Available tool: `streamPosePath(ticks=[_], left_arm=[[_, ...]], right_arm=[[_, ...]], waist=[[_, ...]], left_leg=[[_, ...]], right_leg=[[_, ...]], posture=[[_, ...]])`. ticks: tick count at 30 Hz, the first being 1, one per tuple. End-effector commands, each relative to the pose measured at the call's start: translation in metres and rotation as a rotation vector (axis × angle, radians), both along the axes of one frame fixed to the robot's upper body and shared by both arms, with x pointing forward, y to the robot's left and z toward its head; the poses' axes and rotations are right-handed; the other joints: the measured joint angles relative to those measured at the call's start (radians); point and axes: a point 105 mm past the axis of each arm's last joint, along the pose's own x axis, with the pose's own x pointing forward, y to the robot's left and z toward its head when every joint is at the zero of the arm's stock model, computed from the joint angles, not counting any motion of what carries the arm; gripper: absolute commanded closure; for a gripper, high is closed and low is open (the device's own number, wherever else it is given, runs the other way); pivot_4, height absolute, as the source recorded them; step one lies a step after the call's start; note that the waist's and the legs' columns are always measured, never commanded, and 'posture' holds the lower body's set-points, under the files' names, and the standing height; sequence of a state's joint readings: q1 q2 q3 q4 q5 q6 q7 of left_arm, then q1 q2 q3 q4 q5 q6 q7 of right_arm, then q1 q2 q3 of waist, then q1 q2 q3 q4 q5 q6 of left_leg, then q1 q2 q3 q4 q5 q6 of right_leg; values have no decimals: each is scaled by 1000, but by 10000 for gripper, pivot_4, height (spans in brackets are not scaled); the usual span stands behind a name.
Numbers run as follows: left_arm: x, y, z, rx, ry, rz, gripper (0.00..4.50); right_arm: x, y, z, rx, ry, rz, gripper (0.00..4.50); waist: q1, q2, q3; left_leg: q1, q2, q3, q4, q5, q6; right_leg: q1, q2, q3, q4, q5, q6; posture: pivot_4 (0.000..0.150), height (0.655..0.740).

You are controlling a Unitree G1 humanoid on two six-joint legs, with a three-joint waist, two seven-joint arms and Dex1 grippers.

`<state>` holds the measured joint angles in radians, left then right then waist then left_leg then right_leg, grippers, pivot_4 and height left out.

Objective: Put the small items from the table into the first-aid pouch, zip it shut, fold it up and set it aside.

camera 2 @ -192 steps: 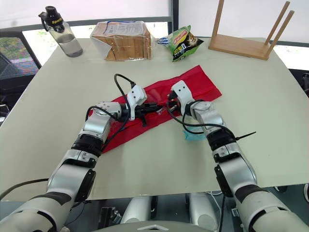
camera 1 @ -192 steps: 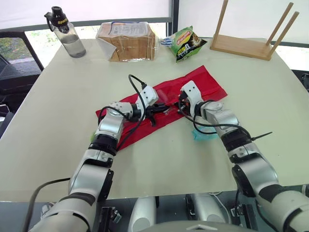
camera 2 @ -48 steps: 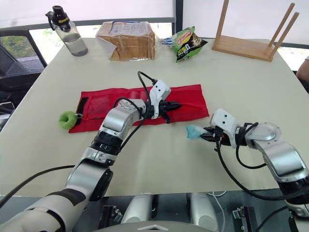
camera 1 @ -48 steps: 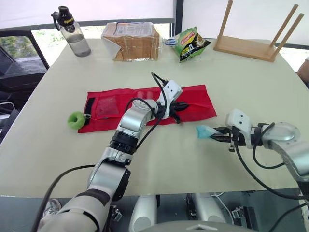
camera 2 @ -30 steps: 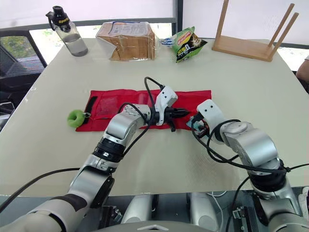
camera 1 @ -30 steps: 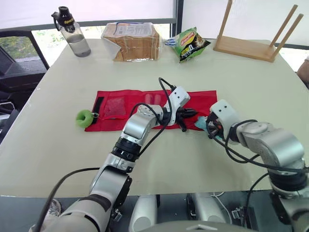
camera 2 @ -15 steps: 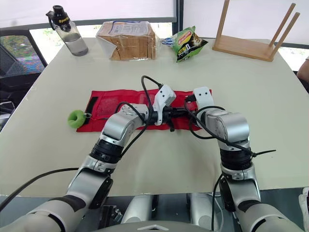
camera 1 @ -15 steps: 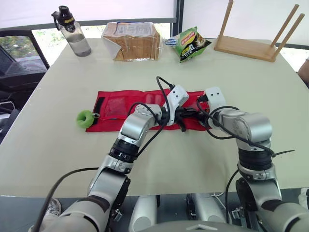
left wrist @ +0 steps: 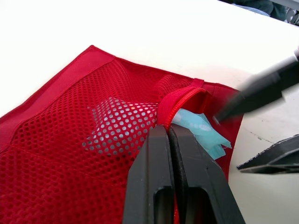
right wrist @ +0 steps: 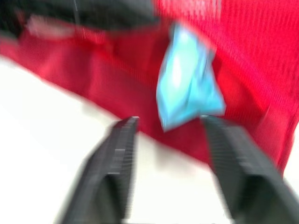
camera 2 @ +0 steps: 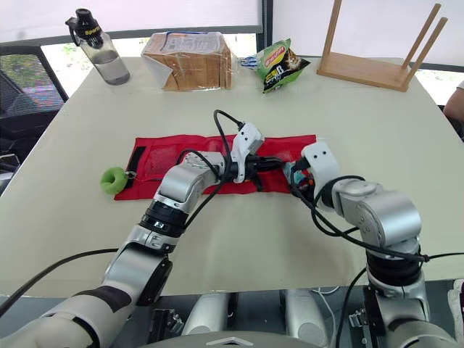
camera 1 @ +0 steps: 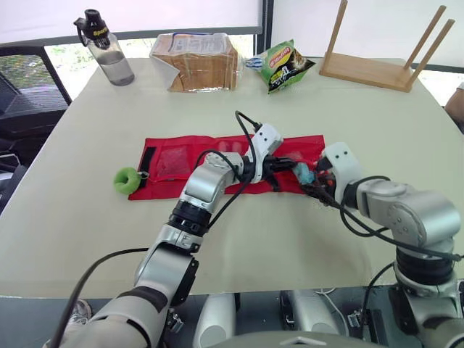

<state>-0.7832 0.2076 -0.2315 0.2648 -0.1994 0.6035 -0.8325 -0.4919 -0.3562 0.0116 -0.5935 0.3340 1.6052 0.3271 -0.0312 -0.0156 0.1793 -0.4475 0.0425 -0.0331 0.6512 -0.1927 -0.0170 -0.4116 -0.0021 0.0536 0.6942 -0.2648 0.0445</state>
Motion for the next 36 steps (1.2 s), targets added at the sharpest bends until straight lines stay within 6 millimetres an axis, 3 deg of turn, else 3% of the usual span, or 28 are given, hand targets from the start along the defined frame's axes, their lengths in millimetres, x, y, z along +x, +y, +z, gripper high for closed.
streamPosePath(ticks=[1, 2, 10, 17, 20, 22, 24, 25, 27, 28, 31, 32, 33, 34, 36], left_arm=[[-3, -6, 15, -31, -48, -27, 45000], [-4, -6, 15, -29, -47, -30, 45000], [-11, -8, 8, -11, -33, -57, 45000], [-11, -8, 4, 8, -41, -57, 45000], [-8, -6, 1, 24, -52, -42, 45000], [-5, -5, -2, 36, -73, -27, 45000], [-7, -4, 0, -2, -64, -39, 45000], [-7, -1, 4, -39, -63, -30, 45000], [-8, 4, 8, -73, -61, -11, 39003], [-11, 9, 11, -100, -50, -11, 35898], [-26, 31, 21, -161, -52, -16, 22536], [-34, 40, 24, -183, -55, -28, 16321], [-41, 49, 26, -195, -49, -22, 12996], [-46, 56, 27, -203, -42, -18, 11382], [-59, 78, 23, -176, -29, 10, 1802]], right_arm=[[-1, -1, 11, 17, -60, 7, 40376], [1, -1, 8, 17, -61, 1, 44322], [38, 9, -6, -5, -130, -22, 44322], [71, 28, 11, 73, -252, 7, 44322], [70, 28, 13, 91, -273, 39, 44322], [59, 30, 15, 155, -288, 95, 44322], [36, 23, 18, 216, -248, 187, 44322], [23, 18, 20, 221, -240, 235, 38769], [6, 10, 24, 218, -232, 286, 32231], [-2, 2, 29, 239, -221, 292, 26342], [-14, -25, 40, 278, -193, 246, 12751], [-14, -35, 42, 287, -184, 217, 6460], [-12, -43, 44, 294, -176, 179, 2583], [-9, -50, 44, 299, -167, 151, 1074], [0, -62, 41, 296, -134, 79, 0]], waist=[[-3, 0, 0], [-4, 0, 0], [-8, 0, 0], [-10, 0, 0], [-7, 0, 0], [-4, 0, 0], [1, 0, 0], [-1, 0, 0], [-3, 2, 1], [-7, 1, 1], [-14, 1, 1], [-13, 1, 1], [-13, 1, 1], [-15, 1, 1], [-16, 1, 1]], left_leg=[[0, 0, 0, 0, 0, 0], [0, 0, 0, 0, 0, 0], [0, 0, 0, 0, 0, 0], [0, 0, 0, -1, 0, 0], [0, 0, 0, -2, 0, 0], [0, 0, 1, -1, 0, 0], [0, 0, 1, -1, 0, 0], [-1, 0, 0, -1, 0, 0], [-1, 0, 0, -1, 0, 0], [0, 0, 1, -1, 0, 0], [1, 0, 0, -2, 0, 0], [2, 1, 0, -2, 0, 0], [2, 2, 0, -2, 0, 0], [2, 2, 0, -2, 0, 0], [3, 2, 3, -3, 0, 0]], right_leg=[[0, 0, 0, 0, 0, 0], [0, 0, 0, 0, 0, 0], [0, 0, 0, 0, 0, 0], [0, 1, 0, 0, 0, 0], [0, 0, 0, -1, 0, 0], [0, 0, 0, -2, 0, 0], [0, 0, 0, -1, 0, 0], [0, 0, 0, -2, 0, 0], [0, 0, 0, -2, 0, 0], [0, 0, 0, -2, 0, 0], [0, 1, 1, 0, 0, 0], [0, 1, 1, 0, 0, 0], [0, 1, 1, 0, 0, 0], [0, 1, 1, 0, 0, 0], [0, 2, 3, -1, 0, 0]], posture=[[1500, 7400], [1500, 7400], [1500, 7400], [1500, 7400], [1500, 7400], [1500, 7400], [1500, 7400], [1500, 7400], [1500, 7400], [1500, 7400], [1500, 7400], [1500, 7400], [1500, 7400], [1500, 7400], [1500, 7400]])
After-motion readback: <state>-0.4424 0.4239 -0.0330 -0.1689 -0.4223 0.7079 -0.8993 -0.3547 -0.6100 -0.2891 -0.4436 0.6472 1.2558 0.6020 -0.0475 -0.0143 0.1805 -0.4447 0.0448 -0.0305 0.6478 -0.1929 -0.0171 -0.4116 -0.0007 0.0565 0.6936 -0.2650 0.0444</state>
